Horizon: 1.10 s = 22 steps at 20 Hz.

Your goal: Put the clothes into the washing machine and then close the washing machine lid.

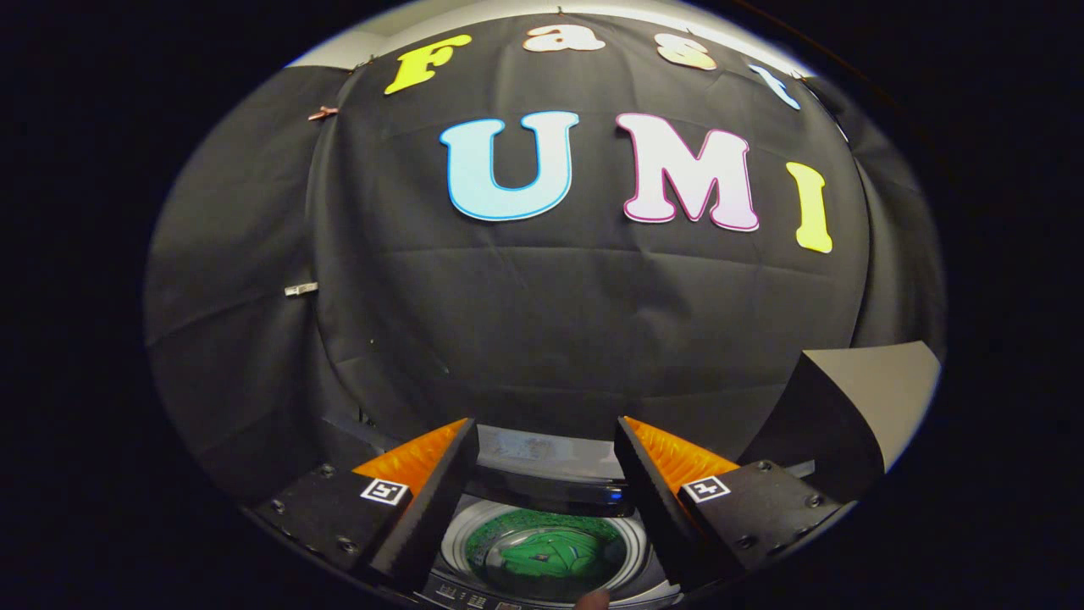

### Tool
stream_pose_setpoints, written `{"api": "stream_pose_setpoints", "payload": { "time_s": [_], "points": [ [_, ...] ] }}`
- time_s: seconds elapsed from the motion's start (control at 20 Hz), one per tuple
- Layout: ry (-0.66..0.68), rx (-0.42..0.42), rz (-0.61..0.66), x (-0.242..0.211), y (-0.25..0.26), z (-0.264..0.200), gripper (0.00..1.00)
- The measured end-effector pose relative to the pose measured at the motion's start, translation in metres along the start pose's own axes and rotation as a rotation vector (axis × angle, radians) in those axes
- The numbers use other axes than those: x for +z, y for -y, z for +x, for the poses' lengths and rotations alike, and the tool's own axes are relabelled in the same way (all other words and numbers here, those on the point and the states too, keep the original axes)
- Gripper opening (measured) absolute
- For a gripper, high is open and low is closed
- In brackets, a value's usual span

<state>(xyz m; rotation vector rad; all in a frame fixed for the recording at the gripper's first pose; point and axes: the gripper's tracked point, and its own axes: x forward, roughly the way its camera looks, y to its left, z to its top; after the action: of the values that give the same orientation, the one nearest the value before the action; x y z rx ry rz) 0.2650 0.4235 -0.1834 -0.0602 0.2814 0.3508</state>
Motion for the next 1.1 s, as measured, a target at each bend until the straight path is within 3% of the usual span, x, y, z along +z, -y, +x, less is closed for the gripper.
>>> {"api": "stream_pose_setpoints", "payload": {
  "time_s": [0.4,0.7,1.1],
  "points": [
    [-0.002,0.035,-0.042,-0.028,-0.016,-0.035,1.0],
    [0.071,0.028,-0.031,-0.008,-0.016,-0.067,1.0],
    [0.218,0.007,-0.024,0.044,0.0,-0.147,1.0]
  ]
}}
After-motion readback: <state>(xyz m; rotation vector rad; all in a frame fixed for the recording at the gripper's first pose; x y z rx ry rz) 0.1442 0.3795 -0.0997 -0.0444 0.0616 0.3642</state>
